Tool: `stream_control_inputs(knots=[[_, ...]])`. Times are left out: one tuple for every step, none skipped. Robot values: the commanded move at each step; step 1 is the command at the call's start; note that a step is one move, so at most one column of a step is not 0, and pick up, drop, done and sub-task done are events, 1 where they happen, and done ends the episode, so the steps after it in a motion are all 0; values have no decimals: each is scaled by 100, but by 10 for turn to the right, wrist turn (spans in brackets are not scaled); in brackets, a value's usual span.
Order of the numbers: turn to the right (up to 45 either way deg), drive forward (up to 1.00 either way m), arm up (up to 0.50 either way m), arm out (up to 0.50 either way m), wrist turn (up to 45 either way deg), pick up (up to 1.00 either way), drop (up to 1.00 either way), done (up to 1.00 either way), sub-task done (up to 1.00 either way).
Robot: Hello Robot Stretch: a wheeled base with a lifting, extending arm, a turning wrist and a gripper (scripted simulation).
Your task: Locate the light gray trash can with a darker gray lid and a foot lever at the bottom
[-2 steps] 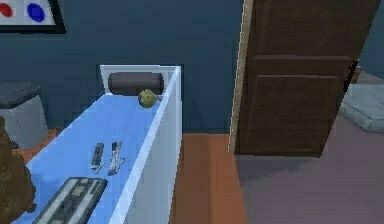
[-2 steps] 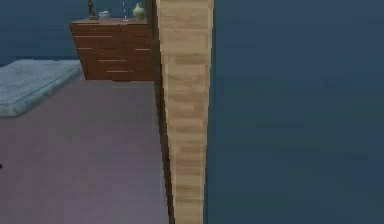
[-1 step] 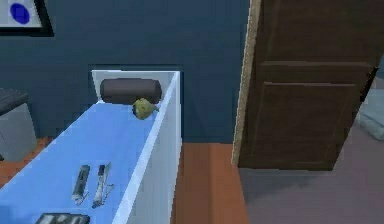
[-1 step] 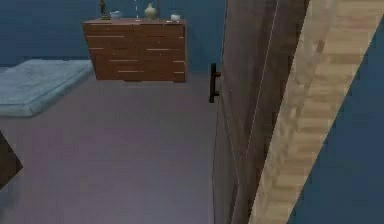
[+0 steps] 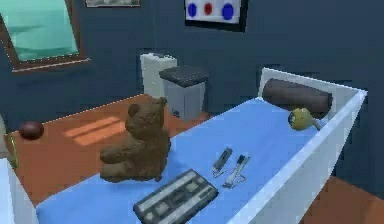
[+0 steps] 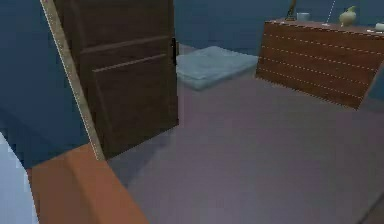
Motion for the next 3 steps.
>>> stream_control_inputs(knots=[[-450, 0, 0, 0, 0, 0, 0, 0, 0], [-450, 0, 0, 0, 0, 0, 0, 0, 0], [-390, 0, 0, 0, 0, 0, 0, 0, 0]])
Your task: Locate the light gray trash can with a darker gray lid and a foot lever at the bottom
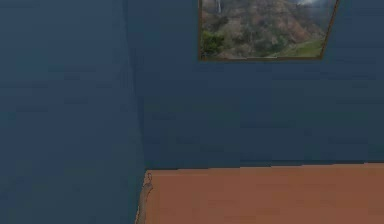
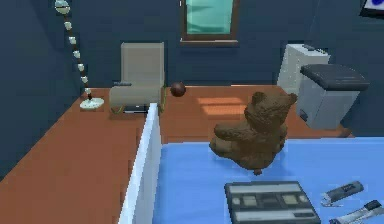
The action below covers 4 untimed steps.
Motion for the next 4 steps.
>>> stream_control_inputs(knots=[[0, 15, 0, 0, 0, 0, 0, 0, 0], [210, 0, 0, 0, 0, 0, 0, 0, 0], [0, 25, 0, 0, 0, 0, 0, 0, 0], [450, 0, 0, 0, 0, 0, 0, 0, 0]])
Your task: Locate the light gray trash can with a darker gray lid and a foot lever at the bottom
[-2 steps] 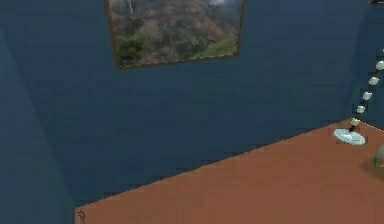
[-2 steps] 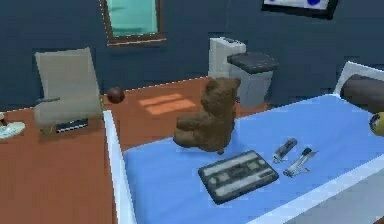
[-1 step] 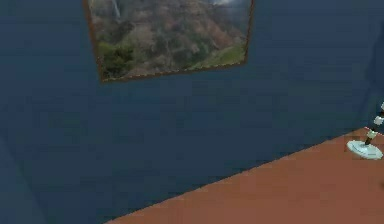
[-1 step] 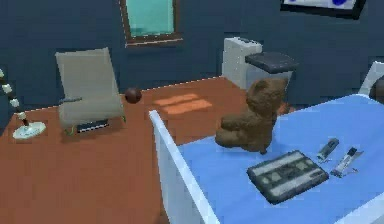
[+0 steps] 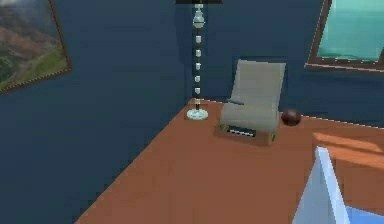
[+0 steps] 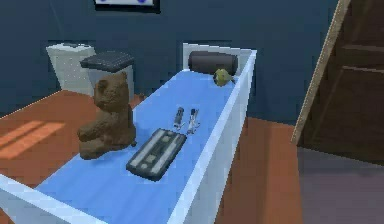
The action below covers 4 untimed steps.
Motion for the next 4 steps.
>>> stream_control_inputs(knots=[[120, 0, 0, 0, 0, 0, 0, 0, 0], [0, 100, 0, 0, 0, 0, 0, 0, 0], [270, 0, 0, 0, 0, 0, 0, 0, 0], [0, 5, 0, 0, 0, 0, 0, 0, 0]])
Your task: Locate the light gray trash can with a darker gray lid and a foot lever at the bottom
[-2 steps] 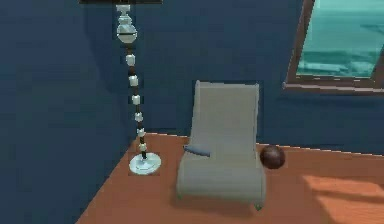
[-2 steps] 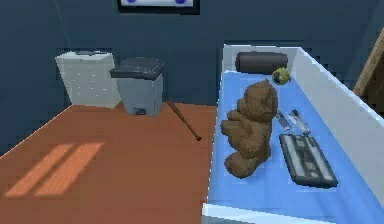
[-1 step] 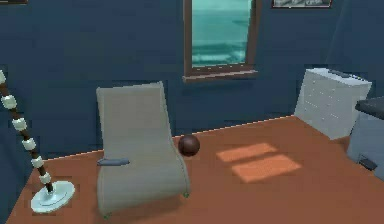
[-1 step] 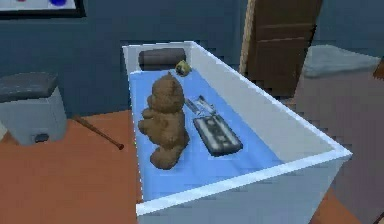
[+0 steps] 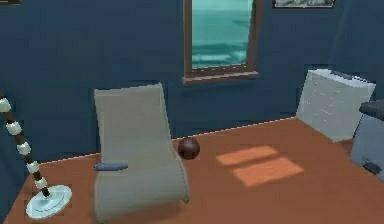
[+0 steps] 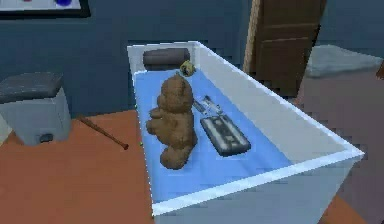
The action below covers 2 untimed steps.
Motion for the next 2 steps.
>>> stream_control_inputs(knots=[[420, 0, 0, 0, 0, 0, 0, 0, 0], [0, 70, 0, 0, 0, 0, 0, 0, 0]])
